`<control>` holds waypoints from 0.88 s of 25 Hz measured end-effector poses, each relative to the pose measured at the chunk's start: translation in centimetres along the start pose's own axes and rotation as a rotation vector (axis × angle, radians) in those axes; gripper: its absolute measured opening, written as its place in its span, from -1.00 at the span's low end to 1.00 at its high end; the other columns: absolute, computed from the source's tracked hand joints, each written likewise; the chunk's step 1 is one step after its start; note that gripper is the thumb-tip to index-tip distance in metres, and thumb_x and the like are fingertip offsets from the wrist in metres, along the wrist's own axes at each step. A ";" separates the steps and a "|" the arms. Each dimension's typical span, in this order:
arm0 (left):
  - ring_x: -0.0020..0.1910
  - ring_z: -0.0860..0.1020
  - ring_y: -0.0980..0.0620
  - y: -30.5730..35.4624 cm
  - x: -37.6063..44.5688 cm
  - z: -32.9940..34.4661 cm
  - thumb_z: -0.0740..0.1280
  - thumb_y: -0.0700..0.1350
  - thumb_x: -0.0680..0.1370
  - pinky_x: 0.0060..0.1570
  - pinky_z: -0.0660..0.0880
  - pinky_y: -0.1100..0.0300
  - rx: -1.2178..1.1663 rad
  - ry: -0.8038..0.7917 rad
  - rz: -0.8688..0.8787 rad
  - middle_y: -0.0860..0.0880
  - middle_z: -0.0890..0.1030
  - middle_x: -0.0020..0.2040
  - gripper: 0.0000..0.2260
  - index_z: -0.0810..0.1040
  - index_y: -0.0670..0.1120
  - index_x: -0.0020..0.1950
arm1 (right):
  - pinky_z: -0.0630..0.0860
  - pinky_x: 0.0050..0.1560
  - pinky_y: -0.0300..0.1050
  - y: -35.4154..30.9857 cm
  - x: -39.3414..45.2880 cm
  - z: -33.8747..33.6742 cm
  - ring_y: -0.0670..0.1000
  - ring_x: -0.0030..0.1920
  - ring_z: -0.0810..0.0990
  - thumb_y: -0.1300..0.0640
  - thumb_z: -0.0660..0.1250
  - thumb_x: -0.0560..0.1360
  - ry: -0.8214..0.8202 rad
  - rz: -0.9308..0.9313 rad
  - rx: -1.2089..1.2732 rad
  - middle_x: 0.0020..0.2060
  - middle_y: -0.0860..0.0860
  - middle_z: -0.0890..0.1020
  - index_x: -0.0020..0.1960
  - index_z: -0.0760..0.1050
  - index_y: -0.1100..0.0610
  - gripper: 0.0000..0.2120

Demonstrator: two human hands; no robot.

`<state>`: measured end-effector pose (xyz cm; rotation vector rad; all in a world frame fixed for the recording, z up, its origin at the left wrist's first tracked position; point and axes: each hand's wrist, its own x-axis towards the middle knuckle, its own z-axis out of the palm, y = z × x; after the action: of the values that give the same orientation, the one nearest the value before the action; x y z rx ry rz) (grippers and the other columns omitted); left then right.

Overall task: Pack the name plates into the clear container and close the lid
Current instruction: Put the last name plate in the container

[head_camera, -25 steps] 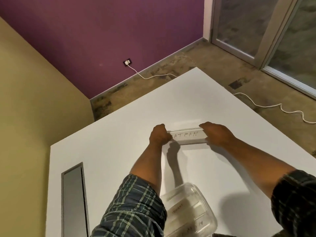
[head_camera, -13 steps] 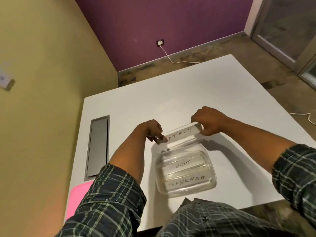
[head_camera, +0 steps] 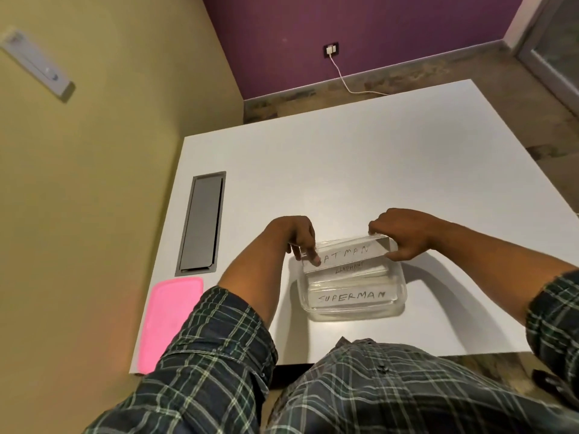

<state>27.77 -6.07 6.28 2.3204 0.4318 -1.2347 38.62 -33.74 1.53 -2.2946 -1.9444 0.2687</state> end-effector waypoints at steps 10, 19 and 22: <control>-0.28 0.49 -0.05 1.2 1.0 4.0 0.53 -0.12 0.37 -0.28 0.38 0.24 0.299 0.123 0.033 -0.06 0.53 -0.27 -0.76 0.47 -0.14 -0.21 | 0.31 -0.23 -0.16 -1.3 -0.8 0.8 0.10 -0.26 0.51 0.02 0.44 0.31 0.064 -0.040 -0.037 -0.29 0.01 0.55 -0.03 0.51 0.16 -0.68; 0.02 0.64 -0.13 0.5 1.7 7.3 0.45 -0.08 0.43 -0.12 0.49 0.15 0.609 0.284 0.094 -0.08 0.65 0.06 -0.74 0.61 -0.12 0.09 | 0.42 -0.23 -0.11 -2.4 -1.4 1.8 0.12 -0.24 0.53 0.02 0.46 0.31 0.009 -0.065 -0.081 -0.26 0.05 0.57 0.00 0.52 0.18 -0.65; -0.01 0.65 -0.13 0.2 1.9 8.2 0.40 -0.09 0.48 -0.17 0.46 0.15 0.750 0.376 0.122 -0.09 0.65 0.06 -0.78 0.61 -0.09 0.10 | 0.50 -0.18 -0.04 -2.6 -1.4 2.2 0.14 -0.18 0.56 -0.01 0.40 0.34 -0.051 -0.015 -0.131 -0.20 0.04 0.61 0.11 0.51 0.15 -0.60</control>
<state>23.27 -10.54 0.80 3.1750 -0.0911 -1.0009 35.46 -34.75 -0.01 -2.3737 -2.0613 0.2065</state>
